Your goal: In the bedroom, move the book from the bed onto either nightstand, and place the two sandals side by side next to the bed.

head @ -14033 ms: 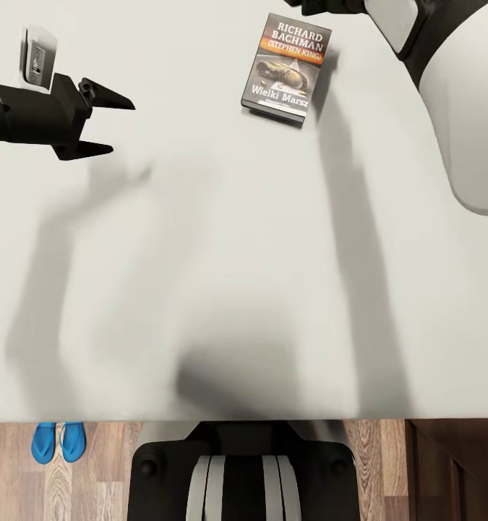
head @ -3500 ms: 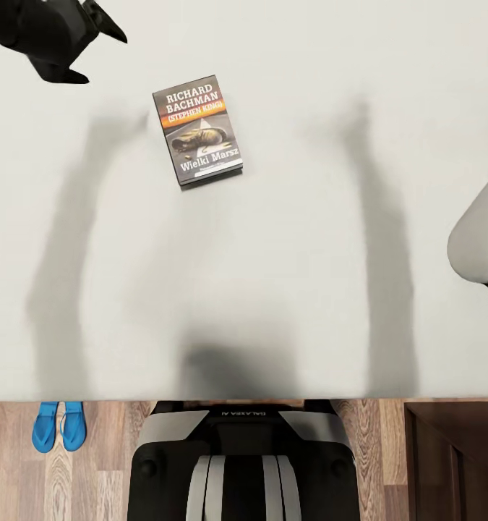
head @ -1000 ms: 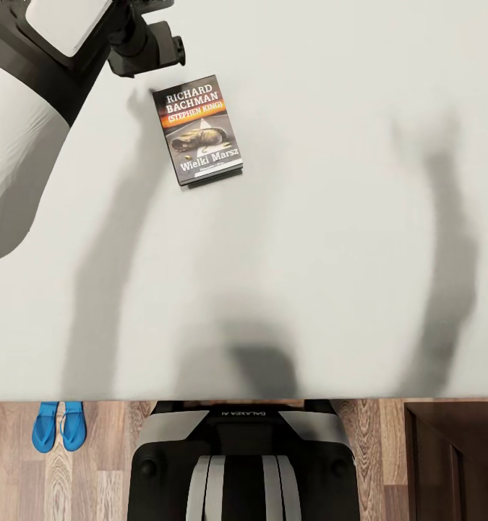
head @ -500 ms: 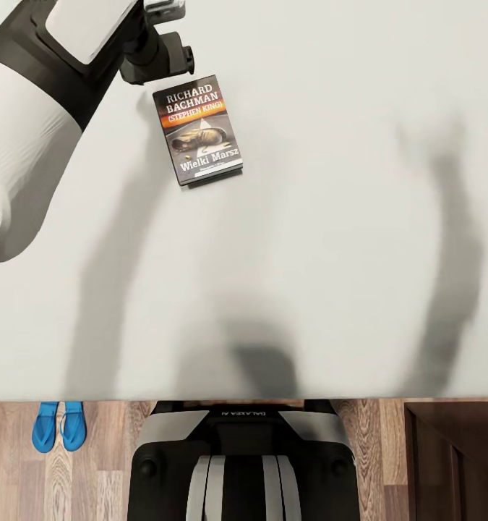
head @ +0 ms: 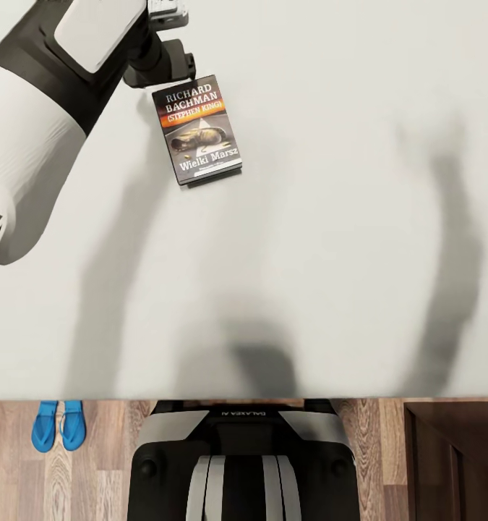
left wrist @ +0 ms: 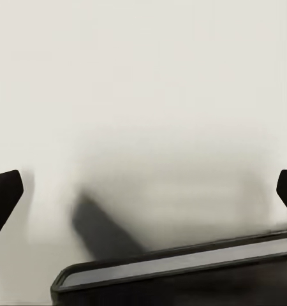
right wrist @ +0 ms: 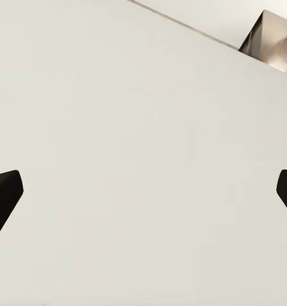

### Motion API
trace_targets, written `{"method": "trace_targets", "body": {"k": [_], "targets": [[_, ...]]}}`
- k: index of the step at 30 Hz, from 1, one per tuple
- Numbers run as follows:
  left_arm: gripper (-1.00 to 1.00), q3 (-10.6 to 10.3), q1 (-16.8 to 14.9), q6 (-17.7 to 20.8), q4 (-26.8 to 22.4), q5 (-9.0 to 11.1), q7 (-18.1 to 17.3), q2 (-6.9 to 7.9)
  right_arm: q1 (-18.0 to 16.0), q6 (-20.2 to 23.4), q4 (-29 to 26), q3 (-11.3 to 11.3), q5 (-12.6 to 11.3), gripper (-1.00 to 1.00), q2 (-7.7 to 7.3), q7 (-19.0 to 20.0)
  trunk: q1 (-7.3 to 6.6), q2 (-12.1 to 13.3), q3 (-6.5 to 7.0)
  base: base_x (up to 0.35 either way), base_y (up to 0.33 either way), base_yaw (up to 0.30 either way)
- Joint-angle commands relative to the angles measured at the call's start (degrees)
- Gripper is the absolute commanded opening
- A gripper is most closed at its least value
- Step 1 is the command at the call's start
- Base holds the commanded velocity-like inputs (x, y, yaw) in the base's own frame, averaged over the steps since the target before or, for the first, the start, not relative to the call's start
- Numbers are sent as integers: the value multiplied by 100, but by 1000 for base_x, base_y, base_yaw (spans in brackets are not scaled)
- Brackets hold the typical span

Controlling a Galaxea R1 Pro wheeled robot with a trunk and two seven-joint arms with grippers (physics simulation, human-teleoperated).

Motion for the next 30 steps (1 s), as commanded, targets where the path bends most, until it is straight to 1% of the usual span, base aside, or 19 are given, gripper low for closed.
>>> {"method": "trace_targets", "body": {"k": [1, 5, 9, 30], "targets": [[100, -13, 17, -36, 1, 257, 89, -13, -5, 22, -4, -2, 57, 100, 0, 59, 1, -1, -3, -77, -86, 0], [100, -19, 21, -13, 12, 253, 87, -61, -11, 22, 0, -1, 58, 100, 0, 58, 1, -1, -3, -186, -114, 0], [100, -17, 22, -6, 15, 252, 87, -73, -11, 22, 1, 2, 57, 100, 1, 58, 1, -1, -3, -290, -66, 0], [100, -14, 19, 14, -26, 267, 103, -55, 4, 22, 2, 33, 64, 100, 3, 50, 1, -1, -3, -333, -7, 0]]}}
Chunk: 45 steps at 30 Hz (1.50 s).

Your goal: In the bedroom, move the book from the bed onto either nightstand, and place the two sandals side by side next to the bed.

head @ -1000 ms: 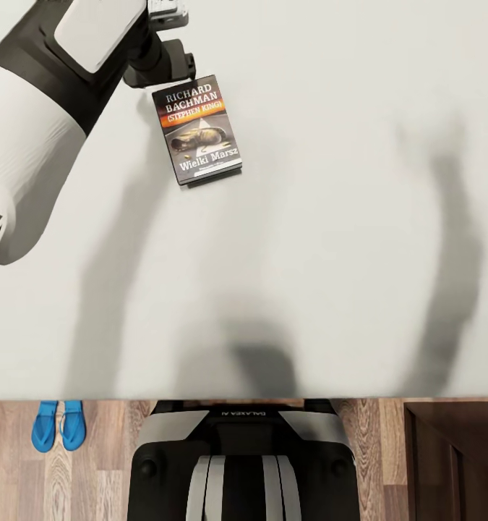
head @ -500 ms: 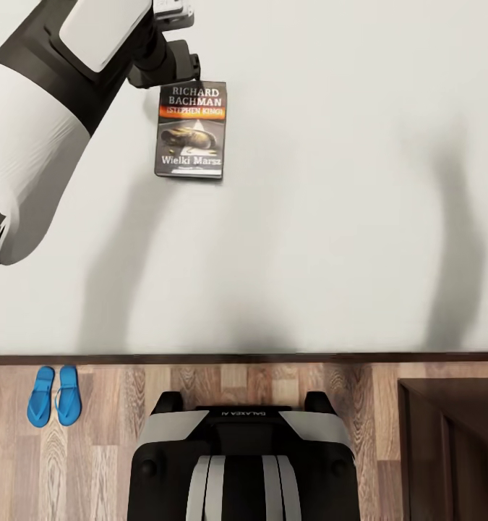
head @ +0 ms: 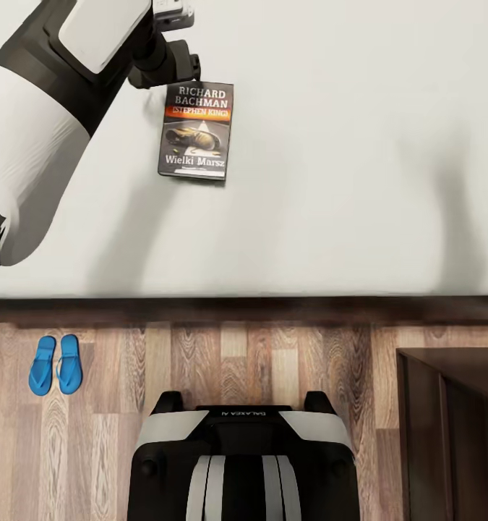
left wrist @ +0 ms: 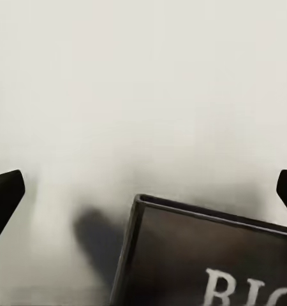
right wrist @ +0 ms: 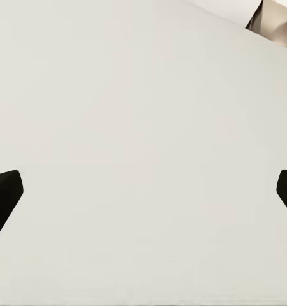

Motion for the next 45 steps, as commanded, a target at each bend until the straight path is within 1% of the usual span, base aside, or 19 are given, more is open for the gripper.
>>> {"method": "trace_targets", "body": {"k": [1, 15, 29, 32, 34, 39, 43, 45], "targets": [[100, -17, -1, -27, 24, 228, 85, 6, -6, 23, -4, -1, 61, 100, -1, 59, -2, -1, -3, -337, 0, 0], [100, -16, 1, -27, 2, 232, 79, 34, -6, 23, 19, 0, 91, 100, -2, 51, -2, -1, -3, -324, 0, 0], [100, 21, -64, -8, -51, 279, 78, 48, 1, 23, 28, 16, 98, 100, 3, 46, -2, -1, -3, -38, 0, 0], [100, 40, -108, 71, -120, 286, 82, 65, 5, 23, 20, 23, 101, 100, 4, 48, -2, -1, -3, -4, 0, -12], [100, 61, -212, 210, -230, 289, 97, 93, 16, 23, 4, 45, 70, 100, -1, 62, -2, -1, 3, -2, 0, -129], [100, 78, -341, 318, -271, 333, 112, 104, 21, 23, -1, 60, 101, 100, -2, 97, -2, -1, 30, -1, 0, -178], [100, 216, -442, 397, -284, 451, 134, 131, 30, 23, -4, 55, 133, 100, 0, 112, -2, -1, 57, 0, 0, -180], [100, 402, -469, 459, -287, 529, 144, 177, 96, 23, 1, 22, 155, 100, -10, 116, -2, -1, 72, 0, 0, -173]]}}
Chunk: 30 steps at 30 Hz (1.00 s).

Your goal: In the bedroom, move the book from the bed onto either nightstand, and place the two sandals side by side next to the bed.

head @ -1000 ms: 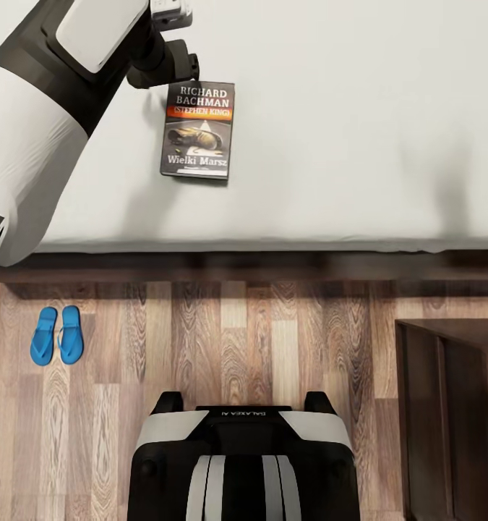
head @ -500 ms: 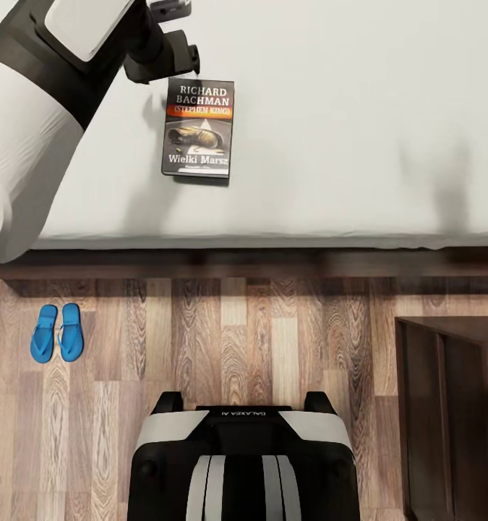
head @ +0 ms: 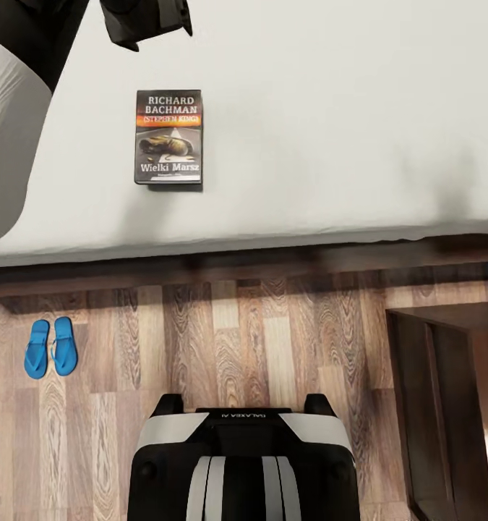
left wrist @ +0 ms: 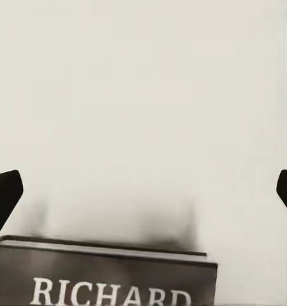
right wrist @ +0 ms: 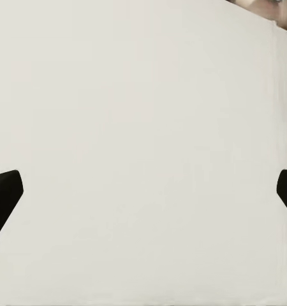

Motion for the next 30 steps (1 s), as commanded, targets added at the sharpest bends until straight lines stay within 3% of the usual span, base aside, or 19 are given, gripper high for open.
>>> {"method": "trace_targets", "body": {"k": [1, 4, 5, 7, 11, 12, 13, 14, 17, 18, 23, 30], "targets": [[100, 63, -10, 31, -7, 101, 62, 19, 83, 23, 0, -25, 60, 100, -15, 60, 0, -1, 6, 0, 0, -172], [100, 380, -23, 204, -8, 287, 68, 57, 880, 23, -3, -434, 30, 100, -38, 59, 0, -1, 29, 0, 0, -170], [100, 488, -25, 262, -7, 362, 69, 67, 1368, 23, -7, -799, 8, 100, 105, 57, 0, -1, 36, 0, 0, -167], [100, 558, -25, 299, -2, 412, 70, 74, 1777, 23, -11, -1178, -8, 100, 412, 56, 0, -1, 52, 0, 0, -160], [100, 630, -22, 339, 4, 467, 70, 81, 2282, 23, -14, -1922, -36, 100, 1137, 55, 0, -1, 85, 0, 0, -139], [100, 649, -17, 352, 6, 478, 70, 82, 2453, 23, -16, -2178, -46, 100, 1448, 57, 0, -1, 94, 0, 0, -117], [100, 655, -13, 356, 6, 483, 72, 83, 2526, 23, -18, -2269, -48, 100, 1589, 58, 0, -1, 102, 0, 0, -110], [100, 670, -2, 369, 4, 494, 76, 112, 2737, 23, -22, -2469, -55, 100, 2151, 61, 0, -1, 111, 0, 0, -53], [100, 671, 4, 377, 2, 499, 78, 156, 2805, 23, -22, -2528, -57, 100, 2536, 60, 0, -1, 139, 0, 0, -35], [100, 672, 4, 417, -6, 503, 79, 212, 2818, 23, -22, -2530, -58, 100, 2875, 58, 0, -1, 148, 0, 0, -9], [100, 673, 13, 558, -37, 521, 74, 241, 2847, 23, -22, -2507, -58, 100, 3046, 55, 0, -1, 194, 0, 0, -3], [100, 680, 20, 672, -51, 525, 71, 274, 2894, 23, -23, -2484, -58, 100, 3104, 55, 0, -1, 259, 0, 0, 0]]}}
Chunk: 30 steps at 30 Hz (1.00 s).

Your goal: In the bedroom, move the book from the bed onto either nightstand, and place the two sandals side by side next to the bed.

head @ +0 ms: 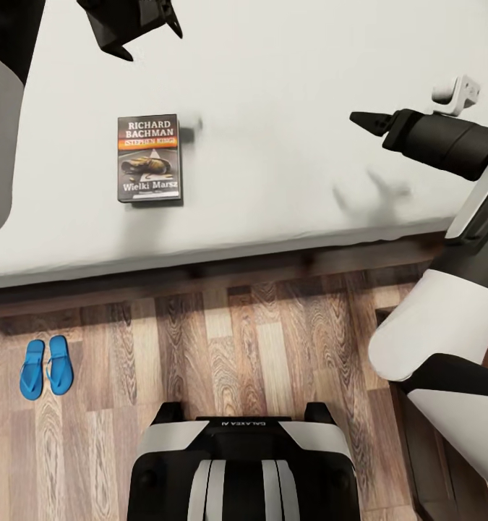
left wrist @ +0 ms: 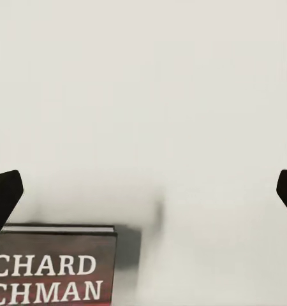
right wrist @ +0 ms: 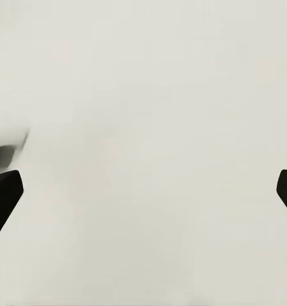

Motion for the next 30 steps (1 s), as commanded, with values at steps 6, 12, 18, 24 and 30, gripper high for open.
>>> {"method": "trace_targets", "body": {"k": [6, 12, 18, 24, 30], "targets": [[100, -96, -11, 45, -26, 54, 52, 166, 280, 27, -1, 189, 56, 100, 22, 67, 0, -1, 54, 0, 0, 0], [100, -627, 18, 230, 260, 9, 59, 126, 163, 27, -3, 212, 56, 100, 6, 63, 0, -1, 109, 0, 0, 0], [100, -1159, 117, 230, 318, -13, 60, 80, 19, 27, -4, 214, 56, 100, -14, 61, 0, -1, 165, 0, 0, 0], [100, -1300, 161, 226, 292, -19, 61, 70, -22, 27, -4, 215, 56, 100, -16, 64, 0, -1, 221, 34, 29, 0], [100, -1337, 185, 225, 284, -20, 65, 67, -35, 27, -4, 215, 56, 100, -22, 66, 0, -1, 277, 172, 143, 0]]}}
